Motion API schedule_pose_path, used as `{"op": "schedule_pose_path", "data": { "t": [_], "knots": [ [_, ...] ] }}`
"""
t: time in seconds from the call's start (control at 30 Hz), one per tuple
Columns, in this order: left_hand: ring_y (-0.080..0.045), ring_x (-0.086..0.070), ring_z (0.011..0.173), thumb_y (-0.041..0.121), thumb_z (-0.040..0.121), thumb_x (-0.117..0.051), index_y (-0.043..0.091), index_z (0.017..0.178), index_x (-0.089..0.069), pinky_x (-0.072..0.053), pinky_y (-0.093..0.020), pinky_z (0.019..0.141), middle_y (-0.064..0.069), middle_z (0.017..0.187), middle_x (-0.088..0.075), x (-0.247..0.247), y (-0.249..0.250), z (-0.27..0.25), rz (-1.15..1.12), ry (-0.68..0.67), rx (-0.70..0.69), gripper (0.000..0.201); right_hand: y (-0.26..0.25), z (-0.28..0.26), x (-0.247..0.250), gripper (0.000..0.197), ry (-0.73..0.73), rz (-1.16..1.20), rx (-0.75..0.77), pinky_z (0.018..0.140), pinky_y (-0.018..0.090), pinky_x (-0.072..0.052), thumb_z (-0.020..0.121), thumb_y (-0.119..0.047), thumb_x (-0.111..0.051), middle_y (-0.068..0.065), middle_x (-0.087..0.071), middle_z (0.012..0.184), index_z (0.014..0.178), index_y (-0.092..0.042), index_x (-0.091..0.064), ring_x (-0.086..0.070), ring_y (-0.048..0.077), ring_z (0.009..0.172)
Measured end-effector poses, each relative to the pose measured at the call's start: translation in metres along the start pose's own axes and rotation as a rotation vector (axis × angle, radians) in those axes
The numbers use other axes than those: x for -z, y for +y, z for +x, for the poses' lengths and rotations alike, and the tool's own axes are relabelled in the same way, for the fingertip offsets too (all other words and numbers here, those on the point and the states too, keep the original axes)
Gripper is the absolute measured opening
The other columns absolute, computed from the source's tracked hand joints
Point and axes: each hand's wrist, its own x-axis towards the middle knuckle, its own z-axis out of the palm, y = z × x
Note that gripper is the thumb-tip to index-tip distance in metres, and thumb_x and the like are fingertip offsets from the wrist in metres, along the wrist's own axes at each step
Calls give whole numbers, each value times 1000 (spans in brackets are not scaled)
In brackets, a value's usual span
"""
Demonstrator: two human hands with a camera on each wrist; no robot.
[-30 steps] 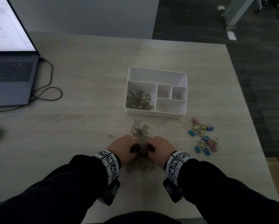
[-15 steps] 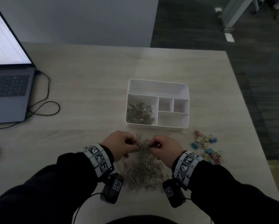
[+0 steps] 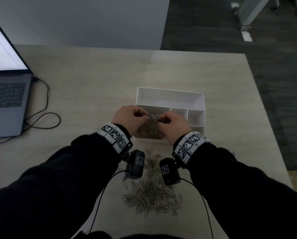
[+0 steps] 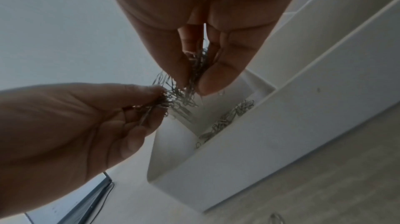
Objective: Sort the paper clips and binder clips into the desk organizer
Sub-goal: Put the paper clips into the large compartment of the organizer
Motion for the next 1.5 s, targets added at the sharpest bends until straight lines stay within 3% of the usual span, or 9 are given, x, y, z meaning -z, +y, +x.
{"op": "schedule_pose_path", "data": {
  "t": [0.23,0.5,0.63,0.77,0.83,0.97,1.17,1.33,1.5],
  "knots": [
    [-10,-66,86,29,82,-69,29,97,-74,-54,-29,87,7,92,-73,-5,1,4,102,-35,8,16,0,11,-2,13,-22,-118,15,79,35,-58,80,-27,-66,-10,-71,88,92,-31,-69,-66,11,79],
    [-23,-70,72,28,87,-60,27,80,-71,-61,-42,62,3,78,-74,13,-12,-28,-40,-57,47,13,1,-36,15,21,-139,-230,177,79,22,-48,88,-19,-58,-7,-67,99,105,-23,-68,-61,9,87],
    [-18,-66,70,33,86,-60,18,74,-68,-56,-37,68,1,70,-70,25,-43,-54,81,-7,100,21,21,-64,5,30,-383,-458,229,94,31,-45,87,-18,-52,2,-61,113,115,-17,-64,-57,18,104],
    [-20,-61,83,25,89,-57,20,96,-72,-45,-25,76,-2,95,-68,27,-85,-76,316,3,131,17,39,-71,-23,59,-475,-714,223,103,34,-34,81,-22,-55,4,-39,139,138,-21,-41,-41,31,124],
    [-23,-61,96,21,89,-54,16,114,-67,-47,-30,89,-8,112,-62,24,-107,-87,403,-36,151,30,44,-72,-37,74,-470,-719,207,109,39,-31,78,-23,-55,2,-24,148,146,-25,-26,-30,32,130],
    [-34,-50,111,25,84,-47,17,129,-55,-43,-40,99,-10,125,-48,9,-125,-119,615,-111,78,47,45,-78,-51,75,-414,-786,269,108,41,-29,77,-26,-57,2,-24,146,145,-23,-26,-25,30,130],
    [-30,-43,115,26,81,-42,20,139,-42,-42,-38,98,-4,132,-42,-20,-120,-161,723,-180,-43,59,62,-102,-46,74,-505,-849,361,108,43,-31,76,-22,-54,0,-22,145,144,-23,-25,-22,27,132],
    [-29,-42,119,40,73,-19,20,140,-40,-41,-39,101,-2,132,-41,-35,-118,-177,761,-235,-107,72,78,-129,-38,77,-557,-850,393,112,42,-27,75,-24,-53,-1,-21,147,146,-23,-22,-18,24,136],
    [-29,-44,117,17,85,-47,19,138,-46,-41,-38,101,-4,131,-45,-38,-115,-180,658,-233,-144,52,92,-145,-28,75,-524,-770,397,111,43,-31,74,-25,-51,-2,-30,144,145,-25,-28,-27,24,133]
  ]
}}
